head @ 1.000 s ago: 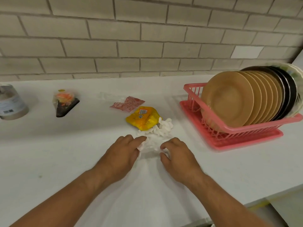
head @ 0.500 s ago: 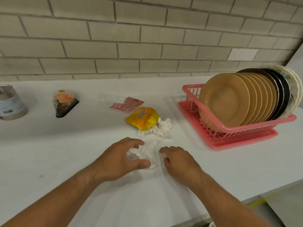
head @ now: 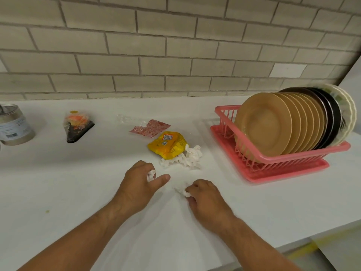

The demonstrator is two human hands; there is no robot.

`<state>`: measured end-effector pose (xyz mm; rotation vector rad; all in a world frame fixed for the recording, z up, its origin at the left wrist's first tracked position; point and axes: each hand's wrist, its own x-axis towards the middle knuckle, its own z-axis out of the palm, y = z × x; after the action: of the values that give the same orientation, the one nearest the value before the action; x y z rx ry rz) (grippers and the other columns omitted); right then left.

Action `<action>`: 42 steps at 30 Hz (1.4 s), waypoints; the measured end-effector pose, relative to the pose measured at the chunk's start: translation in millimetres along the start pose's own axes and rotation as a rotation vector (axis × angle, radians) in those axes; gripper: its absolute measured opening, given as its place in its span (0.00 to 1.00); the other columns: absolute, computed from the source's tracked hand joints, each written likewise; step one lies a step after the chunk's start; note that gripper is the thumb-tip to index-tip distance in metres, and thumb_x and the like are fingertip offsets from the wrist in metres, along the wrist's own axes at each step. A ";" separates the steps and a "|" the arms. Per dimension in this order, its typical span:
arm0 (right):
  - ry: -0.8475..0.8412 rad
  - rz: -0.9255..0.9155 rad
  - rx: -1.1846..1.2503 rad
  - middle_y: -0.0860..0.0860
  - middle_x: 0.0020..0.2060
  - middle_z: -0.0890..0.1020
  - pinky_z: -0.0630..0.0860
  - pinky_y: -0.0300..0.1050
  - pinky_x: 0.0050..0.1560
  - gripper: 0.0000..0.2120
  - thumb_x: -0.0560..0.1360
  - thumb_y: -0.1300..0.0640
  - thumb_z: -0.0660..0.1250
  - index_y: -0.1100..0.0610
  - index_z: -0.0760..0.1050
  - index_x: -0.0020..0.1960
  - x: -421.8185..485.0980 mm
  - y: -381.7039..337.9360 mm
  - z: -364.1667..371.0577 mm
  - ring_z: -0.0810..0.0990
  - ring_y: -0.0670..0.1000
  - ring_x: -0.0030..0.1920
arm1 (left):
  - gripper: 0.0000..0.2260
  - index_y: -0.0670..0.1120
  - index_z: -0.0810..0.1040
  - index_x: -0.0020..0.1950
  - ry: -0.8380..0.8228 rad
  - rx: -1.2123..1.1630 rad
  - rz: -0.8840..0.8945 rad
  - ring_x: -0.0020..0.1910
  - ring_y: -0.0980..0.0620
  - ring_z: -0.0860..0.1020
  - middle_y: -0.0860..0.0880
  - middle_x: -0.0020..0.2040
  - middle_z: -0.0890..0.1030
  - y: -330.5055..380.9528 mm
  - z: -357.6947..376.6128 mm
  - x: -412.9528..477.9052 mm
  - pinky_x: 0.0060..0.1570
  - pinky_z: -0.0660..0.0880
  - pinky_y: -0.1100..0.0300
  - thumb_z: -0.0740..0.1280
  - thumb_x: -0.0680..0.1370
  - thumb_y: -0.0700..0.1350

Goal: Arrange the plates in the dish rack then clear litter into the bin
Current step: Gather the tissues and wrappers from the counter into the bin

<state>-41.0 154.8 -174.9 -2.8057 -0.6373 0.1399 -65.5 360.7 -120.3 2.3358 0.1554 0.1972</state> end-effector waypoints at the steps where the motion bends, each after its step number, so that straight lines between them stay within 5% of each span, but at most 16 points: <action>1: 0.039 -0.012 0.032 0.49 0.59 0.72 0.65 0.39 0.62 0.16 0.79 0.53 0.53 0.54 0.74 0.61 0.3 1.0 -2.7 0.69 0.53 0.62 | 0.12 0.43 0.74 0.40 -0.017 -0.081 -0.046 0.37 0.48 0.79 0.45 0.41 0.77 2.6 0.8 1.6 0.39 0.77 0.53 0.71 0.74 0.50; 3: 0.042 0.002 0.079 0.49 0.56 0.72 0.67 0.38 0.53 0.11 0.77 0.64 0.57 0.57 0.73 0.56 -0.2 5.3 -10.6 0.72 0.52 0.56 | 0.03 0.44 0.75 0.44 -0.083 -0.252 -0.134 0.35 0.45 0.82 0.43 0.43 0.80 9.6 2.9 3.9 0.40 0.81 0.48 0.68 0.77 0.40; 6: 0.035 0.017 0.140 0.48 0.51 0.75 0.72 0.43 0.49 0.17 0.71 0.71 0.57 0.54 0.74 0.53 -0.9 17.9 -24.1 0.75 0.52 0.49 | 0.09 0.50 0.77 0.52 -0.205 -0.370 -0.192 0.27 0.52 0.78 0.44 0.41 0.80 21.6 13.0 11.9 0.28 0.77 0.60 0.62 0.79 0.36; 9: 0.016 0.007 0.102 0.48 0.46 0.79 0.74 0.46 0.48 0.14 0.74 0.65 0.56 0.52 0.77 0.48 -3.7 35.1 -32.4 0.77 0.53 0.47 | 0.04 0.52 0.80 0.48 -0.156 -0.048 -0.075 0.37 0.55 0.81 0.48 0.42 0.82 30.8 31.0 24.8 0.33 0.74 0.64 0.66 0.79 0.50; 12: 0.011 0.048 0.132 0.46 0.39 0.80 0.75 0.49 0.45 0.11 0.76 0.57 0.54 0.52 0.74 0.41 -8.5 51.5 -40.0 0.77 0.51 0.42 | 0.14 0.54 0.79 0.55 -0.125 0.254 0.002 0.52 0.48 0.78 0.49 0.53 0.82 40.5 55.9 38.7 0.47 0.74 0.58 0.63 0.77 0.61; 16: 0.013 0.103 0.152 0.45 0.31 0.74 0.72 0.46 0.38 0.15 0.76 0.44 0.54 0.51 0.69 0.37 -10.1 68.2 -45.6 0.76 0.52 0.38 | 0.21 0.56 0.67 0.70 -0.182 0.483 0.145 0.59 0.46 0.76 0.48 0.62 0.78 50.6 92.5 66.8 0.52 0.73 0.55 0.59 0.79 0.59; 20: 0.022 0.114 0.108 0.46 0.29 0.73 0.73 0.48 0.39 0.20 0.80 0.40 0.55 0.51 0.68 0.36 -0.8 80.3 -50.6 0.76 0.53 0.37 | 0.16 0.52 0.72 0.67 -0.206 0.625 0.160 0.60 0.48 0.74 0.47 0.62 0.76 47.7 113.3 82.0 0.50 0.69 0.59 0.57 0.81 0.53; 24: 0.084 0.099 0.164 0.49 0.38 0.81 0.76 0.50 0.43 0.14 0.82 0.46 0.55 0.52 0.75 0.49 17.5 91.7 -50.9 0.79 0.53 0.40 | 0.11 0.52 0.76 0.60 -0.279 0.567 0.249 0.54 0.48 0.76 0.51 0.60 0.72 38.4 115.0 66.2 0.43 0.69 0.58 0.58 0.81 0.48; 27: 0.146 0.052 0.210 0.50 0.43 0.84 0.77 0.50 0.46 0.12 0.82 0.51 0.56 0.50 0.75 0.59 37.7 92.3 -52.3 0.81 0.53 0.44 | 0.08 0.53 0.75 0.54 -0.325 0.336 0.252 0.52 0.50 0.76 0.56 0.59 0.72 30.7 103.9 48.4 0.50 0.74 0.55 0.57 0.81 0.50; 31: 0.110 -0.033 0.222 0.51 0.50 0.82 0.76 0.48 0.50 0.17 0.80 0.46 0.60 0.45 0.70 0.68 64.2 74.1 -55.9 0.80 0.54 0.51 | 0.06 0.57 0.70 0.48 -0.276 0.213 0.183 0.47 0.55 0.75 0.58 0.47 0.77 24.1 79.4 27.7 0.52 0.74 0.56 0.54 0.77 0.55; 34: 0.024 -0.031 0.091 0.53 0.56 0.80 0.74 0.49 0.50 0.25 0.77 0.42 0.62 0.44 0.62 0.73 79.5 61.6 -54.5 0.78 0.58 0.55 | 0.09 0.64 0.72 0.50 -0.184 0.095 0.164 0.47 0.56 0.75 0.58 0.48 0.77 21.7 65.0 18.1 0.48 0.71 0.68 0.55 0.77 0.51; 37: -0.044 0.023 -0.017 0.54 0.56 0.80 0.73 0.48 0.49 0.20 0.79 0.44 0.59 0.47 0.67 0.69 85.2 61.3 -46.6 0.78 0.58 0.55 | 0.11 0.53 0.77 0.59 -0.067 0.080 0.151 0.49 0.57 0.75 0.61 0.50 0.76 21.0 55.0 11.7 0.47 0.65 0.77 0.60 0.80 0.42; 42: 0.022 0.031 -0.080 0.53 0.51 0.77 0.67 0.44 0.41 0.15 0.80 0.48 0.55 0.55 0.77 0.51 82.0 60.0 -39.9 0.78 0.56 0.48 | 0.17 0.59 0.74 0.55 -0.029 0.041 0.043 0.46 0.62 0.75 0.61 0.50 0.73 20.5 46.7 11.4 0.44 0.68 0.75 0.74 0.69 0.59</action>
<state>63.4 129.1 -155.9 -2.8902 -0.6074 0.0909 -44.4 315.8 -136.7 2.3826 0.0963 0.1827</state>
